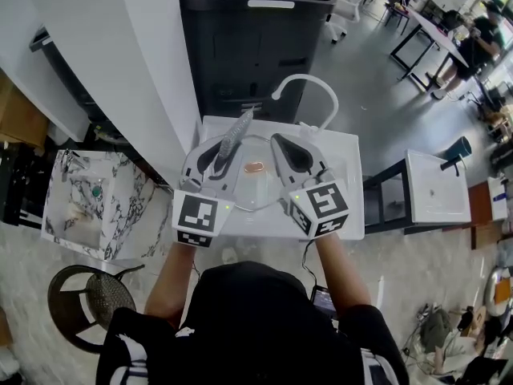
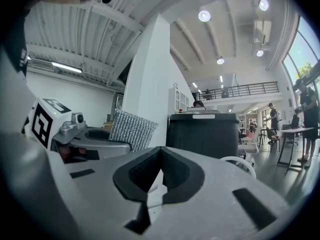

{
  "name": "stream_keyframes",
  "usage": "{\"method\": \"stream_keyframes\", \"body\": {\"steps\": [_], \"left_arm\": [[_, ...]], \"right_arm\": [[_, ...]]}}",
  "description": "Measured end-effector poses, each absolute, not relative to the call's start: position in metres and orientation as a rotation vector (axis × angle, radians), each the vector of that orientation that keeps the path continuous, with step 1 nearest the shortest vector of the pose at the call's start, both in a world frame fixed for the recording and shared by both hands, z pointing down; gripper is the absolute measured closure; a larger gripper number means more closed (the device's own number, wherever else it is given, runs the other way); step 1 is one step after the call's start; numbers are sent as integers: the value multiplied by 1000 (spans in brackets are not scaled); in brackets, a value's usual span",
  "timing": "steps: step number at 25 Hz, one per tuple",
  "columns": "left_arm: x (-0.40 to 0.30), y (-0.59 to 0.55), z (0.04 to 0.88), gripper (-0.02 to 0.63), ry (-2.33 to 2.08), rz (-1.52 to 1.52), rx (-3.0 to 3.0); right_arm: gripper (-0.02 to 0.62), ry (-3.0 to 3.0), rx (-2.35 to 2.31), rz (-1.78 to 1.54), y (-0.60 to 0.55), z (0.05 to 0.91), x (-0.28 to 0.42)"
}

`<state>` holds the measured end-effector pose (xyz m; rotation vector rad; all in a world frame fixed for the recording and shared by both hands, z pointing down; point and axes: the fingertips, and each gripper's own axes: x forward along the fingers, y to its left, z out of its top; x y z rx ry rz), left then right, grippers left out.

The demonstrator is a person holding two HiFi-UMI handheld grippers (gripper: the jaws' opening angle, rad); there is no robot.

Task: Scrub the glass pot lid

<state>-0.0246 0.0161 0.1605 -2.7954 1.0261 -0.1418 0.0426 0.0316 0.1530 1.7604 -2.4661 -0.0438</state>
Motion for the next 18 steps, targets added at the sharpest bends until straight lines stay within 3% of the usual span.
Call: {"method": "stream_keyframes", "body": {"steps": [18], "left_arm": [[-33,46,151,528,1100,-96,-2772]], "right_arm": [[595,-2518,1752,-71,61,143,41]]}}
